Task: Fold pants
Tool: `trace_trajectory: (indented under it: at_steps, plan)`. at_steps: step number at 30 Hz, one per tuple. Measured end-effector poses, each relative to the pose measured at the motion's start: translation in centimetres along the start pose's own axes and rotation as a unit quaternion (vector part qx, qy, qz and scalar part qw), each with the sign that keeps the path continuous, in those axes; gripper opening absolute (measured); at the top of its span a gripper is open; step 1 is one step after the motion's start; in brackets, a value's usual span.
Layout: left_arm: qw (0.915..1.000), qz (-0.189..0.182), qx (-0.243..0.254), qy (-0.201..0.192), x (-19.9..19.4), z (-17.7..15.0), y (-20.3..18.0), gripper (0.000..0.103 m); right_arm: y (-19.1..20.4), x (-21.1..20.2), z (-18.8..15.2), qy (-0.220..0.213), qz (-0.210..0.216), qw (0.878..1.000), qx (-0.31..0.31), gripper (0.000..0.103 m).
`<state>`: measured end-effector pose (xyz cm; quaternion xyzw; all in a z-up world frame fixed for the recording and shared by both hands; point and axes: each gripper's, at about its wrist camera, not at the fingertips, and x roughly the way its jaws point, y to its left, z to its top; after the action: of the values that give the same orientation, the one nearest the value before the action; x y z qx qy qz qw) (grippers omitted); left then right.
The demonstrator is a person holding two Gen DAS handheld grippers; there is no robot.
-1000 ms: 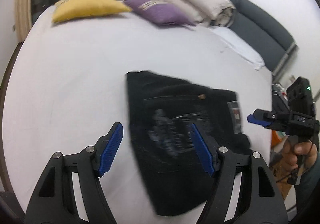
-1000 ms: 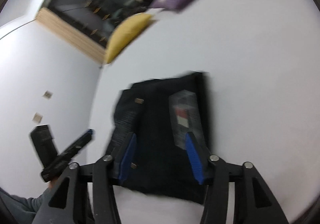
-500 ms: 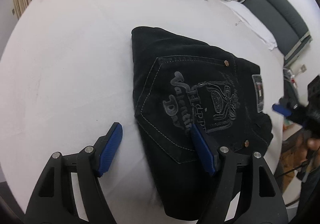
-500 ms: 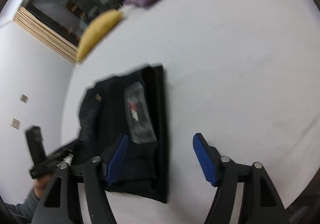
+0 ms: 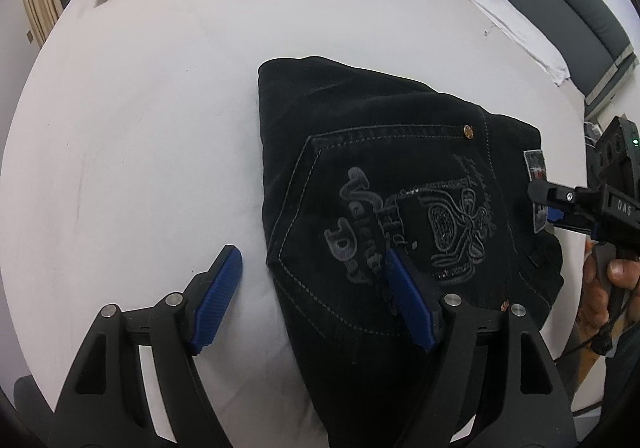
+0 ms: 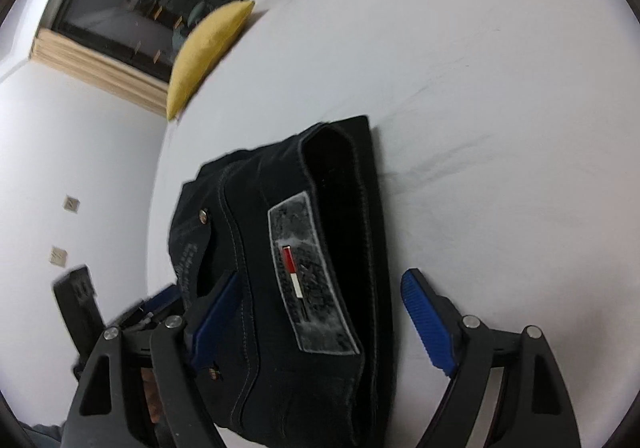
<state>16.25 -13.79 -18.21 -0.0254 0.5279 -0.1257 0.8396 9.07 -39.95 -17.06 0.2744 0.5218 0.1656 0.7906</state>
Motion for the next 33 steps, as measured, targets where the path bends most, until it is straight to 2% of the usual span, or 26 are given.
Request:
trace_trajectory:
  at_steps: [4, 5, 6, 7, 9, 10, 17, 21, 25, 30, 33]
  plan:
    - [0.9999, 0.007, 0.007, 0.002, 0.4, 0.6, -0.6, 0.073, 1.0, 0.6, -0.1, 0.015, -0.028, 0.999, -0.034, 0.076]
    - [0.9999, 0.008, 0.009, 0.002, 0.4, 0.7, -0.7, 0.070, 1.2, 0.6, -0.2, 0.016, -0.034, 0.998, -0.040, 0.072]
    - [0.9999, 0.005, 0.013, 0.002, 0.5, 0.7, -0.9, 0.066, 1.2, 0.7, -0.3, 0.016, -0.041, 0.998, -0.043, 0.070]
    - [0.9999, 0.000, 0.016, 0.005, 0.6, 0.7, -1.1, 0.057, 1.2, 0.5, -0.4, 0.015, -0.049, 0.998, -0.046, 0.063]
    - [0.9996, 0.008, 0.025, 0.005, 0.7, 0.8, -1.7, 0.054, 0.9, 0.3, -0.6, 0.011, -0.053, 0.997, -0.046, 0.054]
    - [0.9996, 0.010, 0.027, 0.006, 0.8, 0.9, -1.8, 0.048, 0.9, 0.2, -0.7, 0.008, -0.054, 0.997, -0.045, 0.050]
    - [0.9998, -0.001, 0.019, -0.001, 0.9, 1.3, -1.4, 0.021, 2.3, -0.5, -1.5, -0.015, -0.101, 0.992, -0.081, 0.029]
    - [0.9998, -0.017, 0.006, -0.008, 0.1, 1.4, -0.8, 0.015, 4.5, -1.3, -2.2, -0.039, -0.140, 0.982, -0.120, 0.025]
    - [0.9992, -0.036, -0.007, -0.019, -1.2, 1.7, 0.0, 0.011, 6.7, -2.6, -2.6, -0.062, -0.148, 0.978, -0.136, 0.021]
    - [0.9974, -0.056, -0.018, -0.042, -3.7, 2.6, 1.2, 0.009, 10.2, -3.7, -2.5, -0.079, -0.134, 0.975, -0.156, 0.019]
    - [0.9967, -0.042, -0.015, -0.069, -6.5, 3.6, 2.1, 0.009, 12.7, -3.9, -2.0, -0.087, -0.106, 0.977, -0.162, 0.019]
